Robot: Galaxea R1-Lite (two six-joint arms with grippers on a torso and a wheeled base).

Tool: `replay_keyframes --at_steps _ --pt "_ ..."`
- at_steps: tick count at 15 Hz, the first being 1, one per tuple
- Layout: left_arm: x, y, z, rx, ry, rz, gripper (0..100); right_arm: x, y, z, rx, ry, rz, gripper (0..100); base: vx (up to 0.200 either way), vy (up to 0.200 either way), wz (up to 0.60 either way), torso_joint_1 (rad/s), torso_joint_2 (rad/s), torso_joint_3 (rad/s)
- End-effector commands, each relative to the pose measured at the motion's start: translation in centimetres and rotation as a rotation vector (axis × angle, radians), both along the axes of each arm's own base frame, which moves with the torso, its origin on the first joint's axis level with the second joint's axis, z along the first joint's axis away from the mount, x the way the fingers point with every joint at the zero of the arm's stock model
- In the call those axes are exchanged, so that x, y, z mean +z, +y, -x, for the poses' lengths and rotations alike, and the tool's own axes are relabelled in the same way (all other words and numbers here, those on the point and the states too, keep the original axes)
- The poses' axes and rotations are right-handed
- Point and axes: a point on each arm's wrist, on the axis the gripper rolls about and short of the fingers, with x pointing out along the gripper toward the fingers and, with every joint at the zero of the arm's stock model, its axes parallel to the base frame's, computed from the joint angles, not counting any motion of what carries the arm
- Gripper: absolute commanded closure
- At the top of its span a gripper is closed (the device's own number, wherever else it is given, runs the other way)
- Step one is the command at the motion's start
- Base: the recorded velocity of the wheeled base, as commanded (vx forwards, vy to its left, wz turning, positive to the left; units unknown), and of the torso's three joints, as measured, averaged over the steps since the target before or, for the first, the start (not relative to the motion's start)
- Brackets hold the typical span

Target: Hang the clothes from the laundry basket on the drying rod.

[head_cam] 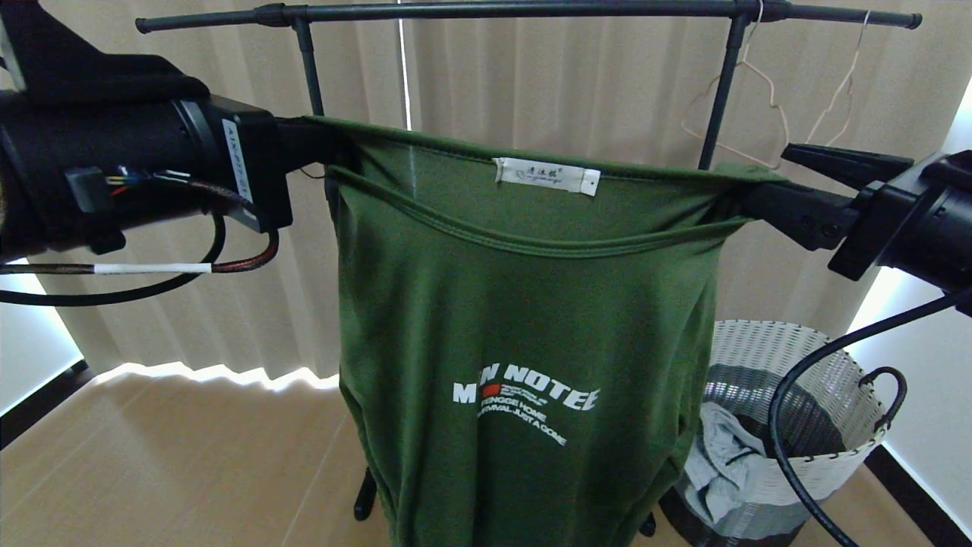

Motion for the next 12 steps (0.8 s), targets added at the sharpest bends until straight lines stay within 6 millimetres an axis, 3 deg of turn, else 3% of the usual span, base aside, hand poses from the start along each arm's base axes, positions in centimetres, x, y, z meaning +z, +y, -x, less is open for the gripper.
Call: replay_keyframes --at_steps 1,6,12 --pt "-0.4 0.5 -1.0 0.051 0.013 -0.011 100 0.0 -0.2 0.5 0.025 -0.006 -0.001 0 0.0 0.0 0.0 0.0 0.0 0.0" --pt "-0.9 1.8 -2.5 0.187 0.024 -0.035 100 -0.2 -0.6 2.1 0.14 -0.023 0.007 0 0.0 0.0 0.0 0.0 0.0 0.0" --pt "-1.3 3.0 -3.3 0.292 0.013 -0.097 100 -0.3 -0.6 2.2 0.177 -0.022 0.01 0 0.0 0.0 0.0 0.0 0.0 0.0"
